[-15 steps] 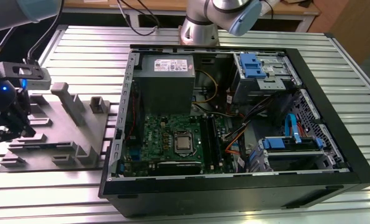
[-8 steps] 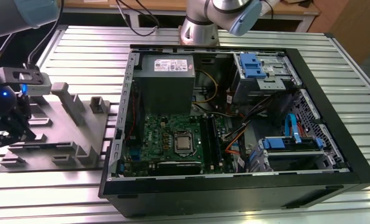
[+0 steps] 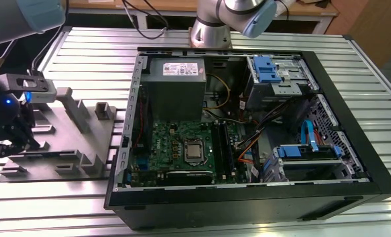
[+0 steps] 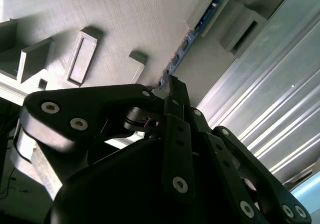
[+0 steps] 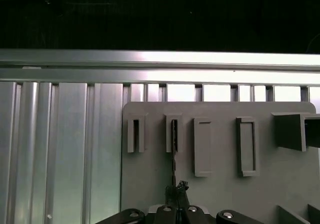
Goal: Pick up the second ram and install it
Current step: 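Pick up the second ram and move it above second insertion slot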
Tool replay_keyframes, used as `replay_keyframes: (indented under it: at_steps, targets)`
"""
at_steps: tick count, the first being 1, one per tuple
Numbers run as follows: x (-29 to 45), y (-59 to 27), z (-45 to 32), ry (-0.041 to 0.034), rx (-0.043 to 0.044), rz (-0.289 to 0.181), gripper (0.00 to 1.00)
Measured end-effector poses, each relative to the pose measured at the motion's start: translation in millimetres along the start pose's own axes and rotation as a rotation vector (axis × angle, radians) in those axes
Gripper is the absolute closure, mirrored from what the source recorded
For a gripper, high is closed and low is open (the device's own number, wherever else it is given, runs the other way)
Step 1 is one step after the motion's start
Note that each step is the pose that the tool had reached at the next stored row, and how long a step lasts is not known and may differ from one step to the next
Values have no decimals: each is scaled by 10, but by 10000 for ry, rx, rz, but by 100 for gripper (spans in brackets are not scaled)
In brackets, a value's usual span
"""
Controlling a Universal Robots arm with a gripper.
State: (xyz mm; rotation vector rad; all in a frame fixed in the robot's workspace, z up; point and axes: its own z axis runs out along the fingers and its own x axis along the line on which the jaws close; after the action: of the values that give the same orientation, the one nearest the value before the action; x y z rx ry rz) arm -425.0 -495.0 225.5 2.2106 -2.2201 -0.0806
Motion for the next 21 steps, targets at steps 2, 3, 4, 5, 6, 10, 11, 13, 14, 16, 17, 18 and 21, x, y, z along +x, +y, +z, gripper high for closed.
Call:
replay_keyframes:
  at_steps: [2,3,4,5,6,10,11,13,14,16,17,18,21]
  targets:
    - [10,-1,11,1,-1,-1,90]
    - [16,-1,18,1,-1,0,90]
    - [17,-1,28,-1,1,0,90]
    - [18,-2,42,-2,2,1,90]
    - [18,-2,55,0,0,2,90]
    - [20,-3,87,0,-1,1,90]
    - [20,-3,87,1,-1,0,90]
    - [20,-3,87,1,-2,1,90]
    - [20,-4,88,1,-1,1,90]
    - [18,-3,97,-3,3,1,90]
    - [15,0,100,-1,2,0,90]
    - [13,2,102,-1,0,0,90]
    - [13,3,102,3,-2,1,90]
